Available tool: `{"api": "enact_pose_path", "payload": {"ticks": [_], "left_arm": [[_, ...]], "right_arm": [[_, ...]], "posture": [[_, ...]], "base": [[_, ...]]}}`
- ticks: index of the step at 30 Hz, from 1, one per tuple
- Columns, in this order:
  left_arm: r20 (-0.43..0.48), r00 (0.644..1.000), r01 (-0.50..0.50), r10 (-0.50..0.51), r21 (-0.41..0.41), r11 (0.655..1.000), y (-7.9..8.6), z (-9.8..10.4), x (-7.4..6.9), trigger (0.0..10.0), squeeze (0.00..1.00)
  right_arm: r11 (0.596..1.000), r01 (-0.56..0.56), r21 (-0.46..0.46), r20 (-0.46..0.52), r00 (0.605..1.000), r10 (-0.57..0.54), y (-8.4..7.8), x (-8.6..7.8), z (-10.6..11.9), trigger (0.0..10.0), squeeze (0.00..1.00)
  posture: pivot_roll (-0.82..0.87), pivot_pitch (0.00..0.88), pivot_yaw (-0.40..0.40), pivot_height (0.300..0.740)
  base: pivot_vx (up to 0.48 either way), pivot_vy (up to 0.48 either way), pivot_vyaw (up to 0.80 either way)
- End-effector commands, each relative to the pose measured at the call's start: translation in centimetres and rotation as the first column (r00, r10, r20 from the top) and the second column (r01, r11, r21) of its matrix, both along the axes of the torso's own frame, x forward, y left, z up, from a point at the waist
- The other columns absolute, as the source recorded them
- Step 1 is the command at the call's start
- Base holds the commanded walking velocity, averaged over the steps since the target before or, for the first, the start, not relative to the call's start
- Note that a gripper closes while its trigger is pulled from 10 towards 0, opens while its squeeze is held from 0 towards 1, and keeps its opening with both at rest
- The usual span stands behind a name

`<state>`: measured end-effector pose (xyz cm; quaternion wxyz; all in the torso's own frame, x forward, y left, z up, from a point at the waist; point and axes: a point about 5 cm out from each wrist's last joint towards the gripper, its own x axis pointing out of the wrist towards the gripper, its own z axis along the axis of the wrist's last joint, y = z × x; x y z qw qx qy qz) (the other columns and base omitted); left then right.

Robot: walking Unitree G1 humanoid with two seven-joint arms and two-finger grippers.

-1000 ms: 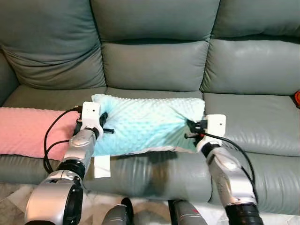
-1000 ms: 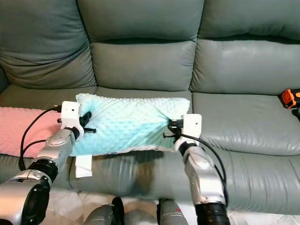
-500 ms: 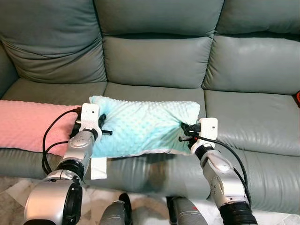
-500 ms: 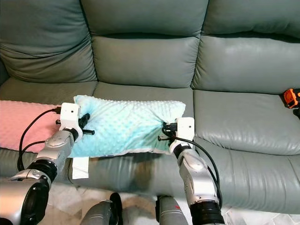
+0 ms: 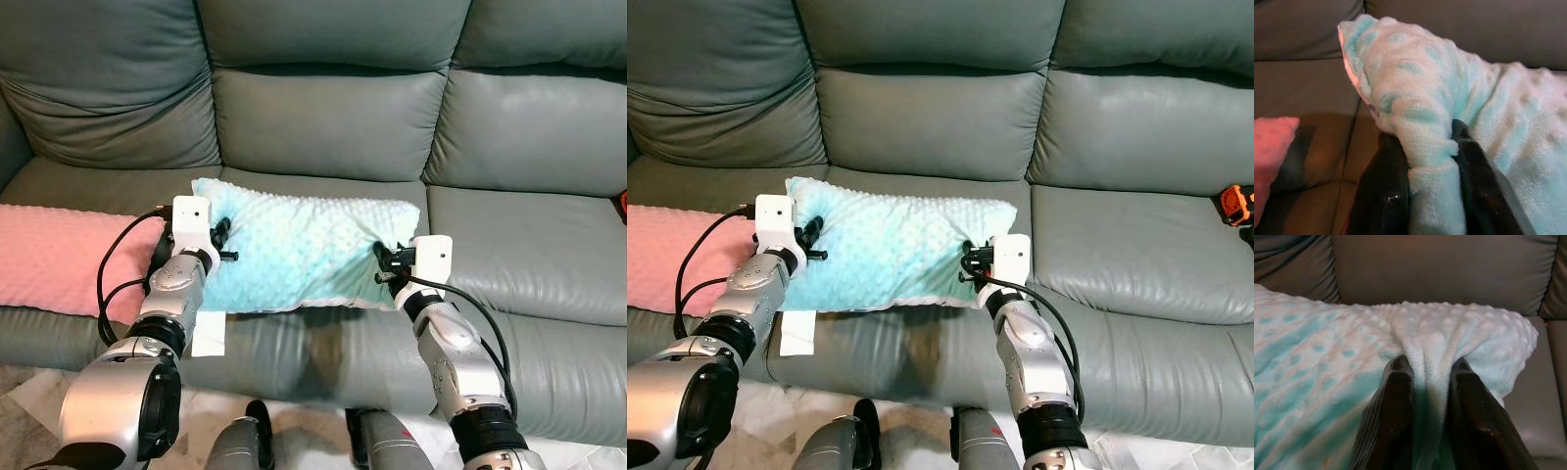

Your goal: Move the pillow to the sofa

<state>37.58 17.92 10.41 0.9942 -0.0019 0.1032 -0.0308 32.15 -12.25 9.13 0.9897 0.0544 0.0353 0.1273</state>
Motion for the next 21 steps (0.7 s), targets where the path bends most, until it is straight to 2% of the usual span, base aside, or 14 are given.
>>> {"api": "enact_pose_path", "payload": {"ticks": [1,8,21], "left_arm": [[-0.023,1.000,-0.009,0.009,0.009,1.000,0.2,-0.7,-0.4,10.0,1.00],[-0.057,0.998,-0.012,0.013,0.020,1.000,0.0,-2.1,-1.1,10.0,1.00],[-0.076,0.997,-0.016,0.016,0.012,1.000,0.2,-3.0,-1.8,10.0,1.00]], "right_arm": [[1.000,0.002,0.003,-0.014,1.000,-0.002,0.1,-0.4,-0.8,10.0,1.00],[1.000,0.003,0.014,-0.034,0.999,-0.003,0.2,-1.0,-1.6,10.0,1.00],[0.999,-0.002,0.032,-0.034,0.999,0.003,0.7,-1.1,-1.7,10.0,1.00]], "posture": [[-0.19,0.346,0.057,0.740],[-0.19,0.352,0.059,0.740],[-0.17,0.350,0.064,0.740]], "base": [[0.000,0.000,0.00],[0.000,0.000,0.00],[0.000,0.000,0.00]]}}
